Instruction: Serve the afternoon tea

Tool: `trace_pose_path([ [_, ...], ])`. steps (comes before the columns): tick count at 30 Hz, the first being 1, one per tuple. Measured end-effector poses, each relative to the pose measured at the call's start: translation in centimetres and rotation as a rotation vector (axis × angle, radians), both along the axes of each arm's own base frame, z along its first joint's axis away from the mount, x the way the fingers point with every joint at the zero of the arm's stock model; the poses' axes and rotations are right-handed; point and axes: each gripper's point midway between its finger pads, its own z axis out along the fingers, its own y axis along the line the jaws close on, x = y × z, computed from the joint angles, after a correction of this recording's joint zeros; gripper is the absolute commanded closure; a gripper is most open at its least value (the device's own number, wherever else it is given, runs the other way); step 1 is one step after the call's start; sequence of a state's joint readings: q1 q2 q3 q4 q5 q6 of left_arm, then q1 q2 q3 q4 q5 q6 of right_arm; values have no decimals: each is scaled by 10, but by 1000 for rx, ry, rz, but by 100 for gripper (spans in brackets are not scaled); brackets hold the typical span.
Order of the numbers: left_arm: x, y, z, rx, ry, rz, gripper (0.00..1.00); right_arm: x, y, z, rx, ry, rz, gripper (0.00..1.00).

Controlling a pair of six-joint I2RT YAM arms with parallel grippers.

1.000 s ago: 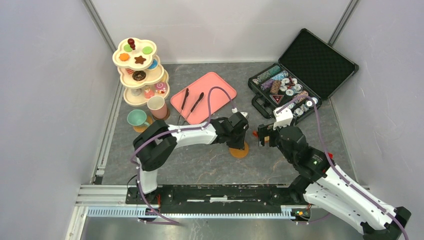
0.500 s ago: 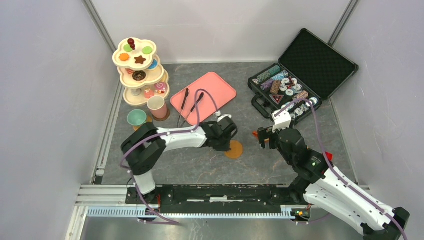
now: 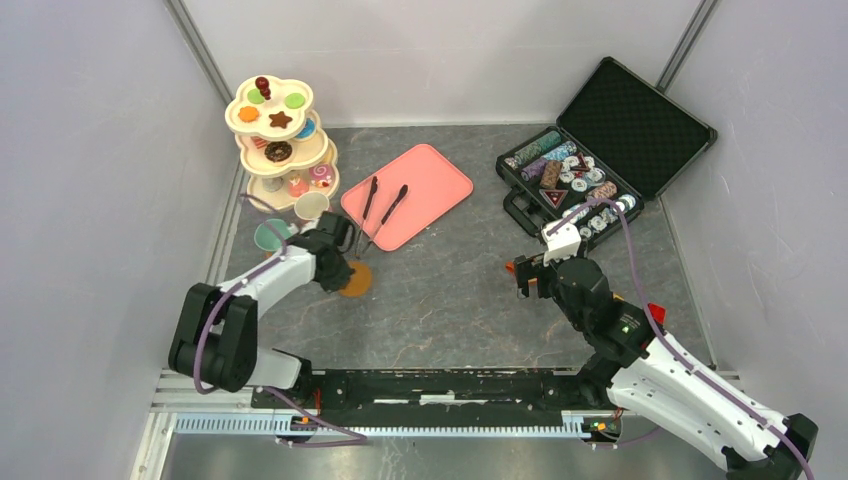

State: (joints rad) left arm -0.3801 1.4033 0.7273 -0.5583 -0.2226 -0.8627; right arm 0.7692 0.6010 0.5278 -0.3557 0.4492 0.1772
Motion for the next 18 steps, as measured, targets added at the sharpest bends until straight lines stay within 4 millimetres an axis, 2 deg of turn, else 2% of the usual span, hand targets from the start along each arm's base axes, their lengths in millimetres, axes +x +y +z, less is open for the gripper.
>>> trace_pose_path([
  [2, -1, 30, 0, 12, 16, 108, 98, 0, 0, 0, 1, -1, 0, 2],
  [4, -2, 52, -1, 13, 34, 188, 98, 0, -1, 1, 5, -6, 0, 2],
  [8, -1, 81, 0, 14, 54, 276, 98, -1, -1, 2, 9, -10, -1, 2],
  [18, 9, 90, 1, 47, 100, 239, 96, 0, 0, -2, -4, 4, -1, 2],
])
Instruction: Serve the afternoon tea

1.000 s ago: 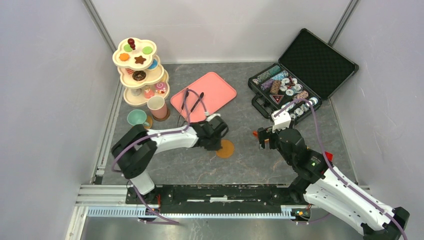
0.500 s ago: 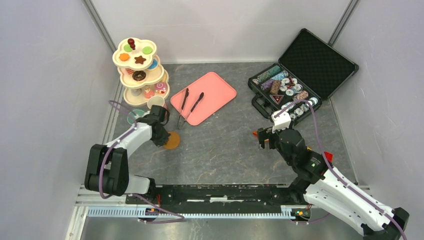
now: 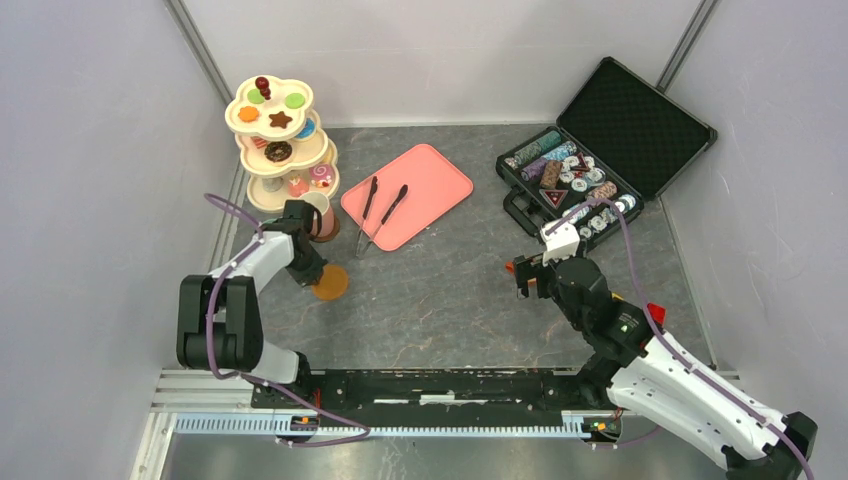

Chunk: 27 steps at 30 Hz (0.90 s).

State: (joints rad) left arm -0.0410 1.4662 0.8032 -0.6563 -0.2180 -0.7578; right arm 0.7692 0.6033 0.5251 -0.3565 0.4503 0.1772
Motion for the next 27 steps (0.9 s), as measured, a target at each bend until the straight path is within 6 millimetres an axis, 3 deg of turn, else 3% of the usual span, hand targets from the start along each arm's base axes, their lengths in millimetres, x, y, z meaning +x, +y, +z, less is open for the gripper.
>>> trace_pose_path([
  [5, 0, -7, 20, -38, -59, -39, 65, 1, 1, -9, -20, 29, -6, 2],
  [9, 6, -20, 60, -104, -209, -103, 32, 5, 0, -24, -53, 79, -43, 2],
  [11, 8, -32, 80, -157, -289, -147, 21, 8, -3, -33, -78, 119, -82, 2],
  [13, 9, -43, 97, -207, -355, -198, 2, 12, -7, -41, -103, 157, -125, 2],
  [17, 10, -82, 127, -344, -471, -353, 0, 23, -22, -52, -97, 223, -244, 3],
  [20, 6, -129, 140, -453, -510, -531, 0, 30, -39, -61, -57, 270, -338, 11],
  [24, -15, -194, 145, -559, -491, -783, 0, 39, -48, -74, 14, 334, -395, 37],
  [27, -34, -232, 143, -633, -461, -932, 0, 42, -44, -85, 47, 376, -396, 45],
])
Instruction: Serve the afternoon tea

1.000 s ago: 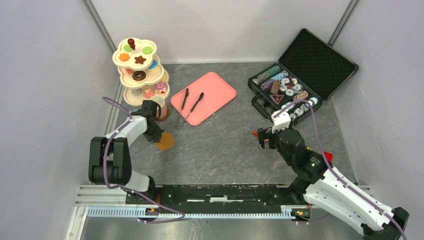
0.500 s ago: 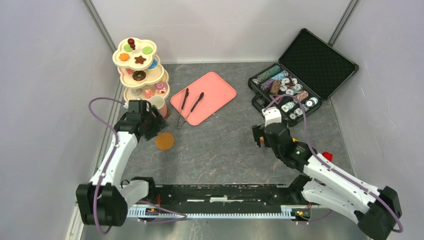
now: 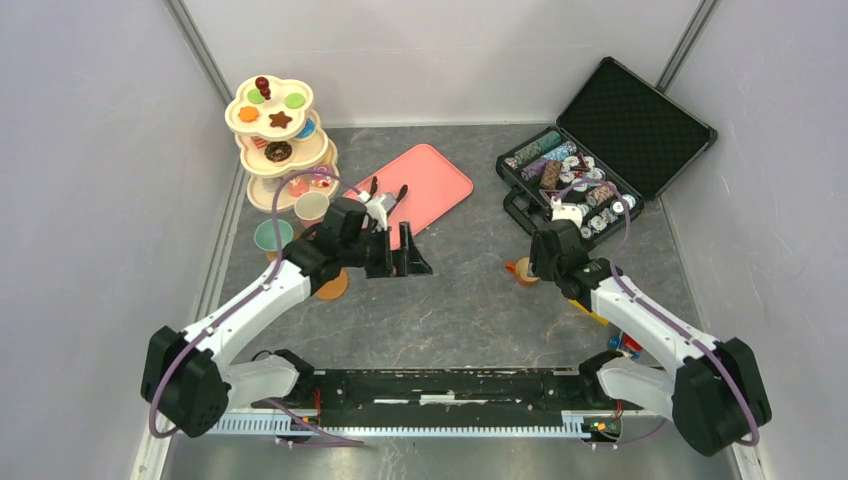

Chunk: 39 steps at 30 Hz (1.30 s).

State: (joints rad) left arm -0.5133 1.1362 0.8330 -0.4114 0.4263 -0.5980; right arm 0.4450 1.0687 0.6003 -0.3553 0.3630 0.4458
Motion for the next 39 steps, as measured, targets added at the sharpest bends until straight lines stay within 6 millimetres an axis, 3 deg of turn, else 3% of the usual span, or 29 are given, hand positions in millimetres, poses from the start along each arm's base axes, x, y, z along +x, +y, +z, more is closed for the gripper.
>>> trace_pose_path([
  [5, -18, -25, 0, -45, 7, -122, 0, -1, 6, -24, 15, 80, -10, 50],
  [11, -31, -31, 15, -89, -59, -236, 0, -4, 9, -45, 11, 143, -2, 84],
  [14, -39, -32, 24, -104, -102, -286, 0, -3, 14, -47, -1, 153, 36, 99],
  [20, -68, -43, 33, -70, -249, -429, 0, 0, 39, -22, -77, 143, 213, 100],
  [24, -95, -62, 31, 27, -442, -558, 0, 3, 68, 4, -69, 136, 345, 100],
  [27, -103, -74, 22, 113, -563, -621, 0, -4, 93, 16, -62, 135, 438, 100],
  [31, -86, -86, -13, 320, -622, -640, 0, -24, 126, 24, -30, 144, 569, 100],
  [34, -73, -88, -34, 432, -624, -614, 4, -36, 135, 24, -4, 166, 618, 100],
  [39, -64, -87, -41, 546, -679, -555, 12, -42, 142, 34, 45, 152, 651, 100],
])
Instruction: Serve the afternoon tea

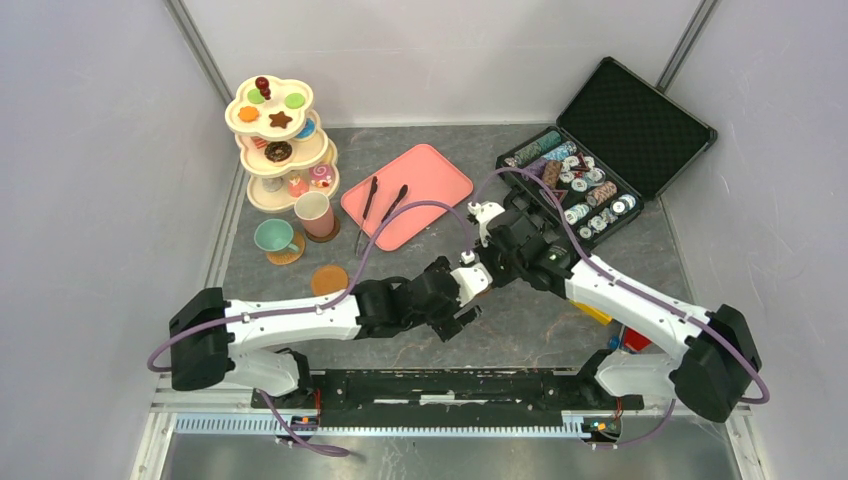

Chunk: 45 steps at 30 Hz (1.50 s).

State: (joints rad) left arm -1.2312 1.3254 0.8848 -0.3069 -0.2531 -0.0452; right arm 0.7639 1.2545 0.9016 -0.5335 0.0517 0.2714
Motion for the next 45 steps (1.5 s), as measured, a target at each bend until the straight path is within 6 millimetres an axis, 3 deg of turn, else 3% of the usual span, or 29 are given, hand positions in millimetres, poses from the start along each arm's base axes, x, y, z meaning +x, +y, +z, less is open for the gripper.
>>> trace_pose_path([
  [6, 15, -10, 10, 4, -87, 82, 29, -4, 3, 13, 50, -25, 22, 100],
  [13, 28, -14, 15, -17, -137, 149, 43, -13, 2, 11, 76, -24, 48, 100],
  [16, 26, -20, 13, -9, -136, 142, 58, -13, 1, 11, 79, -35, 52, 100],
  [18, 25, -23, 12, -6, -135, 136, 82, -12, 1, 12, 82, -45, 56, 100],
  [19, 23, -25, 11, -6, -132, 130, 92, -11, 1, 13, 88, -54, 56, 95],
  [20, 22, -26, 11, -3, -132, 124, 96, -10, 2, 14, 89, -63, 61, 84],
  [22, 21, -28, 11, 1, -129, 117, 98, -9, 1, 14, 82, -76, 75, 57],
  [24, 22, -28, 12, 5, -145, 129, 98, -9, 2, 16, 91, -80, 75, 38],
  [27, 29, -20, 13, 26, -173, 170, 98, -8, -1, 22, 95, -98, 59, 21],
  [29, 30, -13, 11, 22, -182, 197, 98, -4, -5, 28, 102, -122, 35, 16],
  [34, 26, 31, 2, 12, -170, 309, 98, 13, -27, 49, 150, -180, -61, 10],
  [39, 33, 95, -6, -38, -133, 550, 98, 25, -43, 66, 193, -231, -116, 10],
  [45, 63, 209, -2, -254, -99, 1047, 98, 22, -43, 56, 187, -224, -92, 10],
])
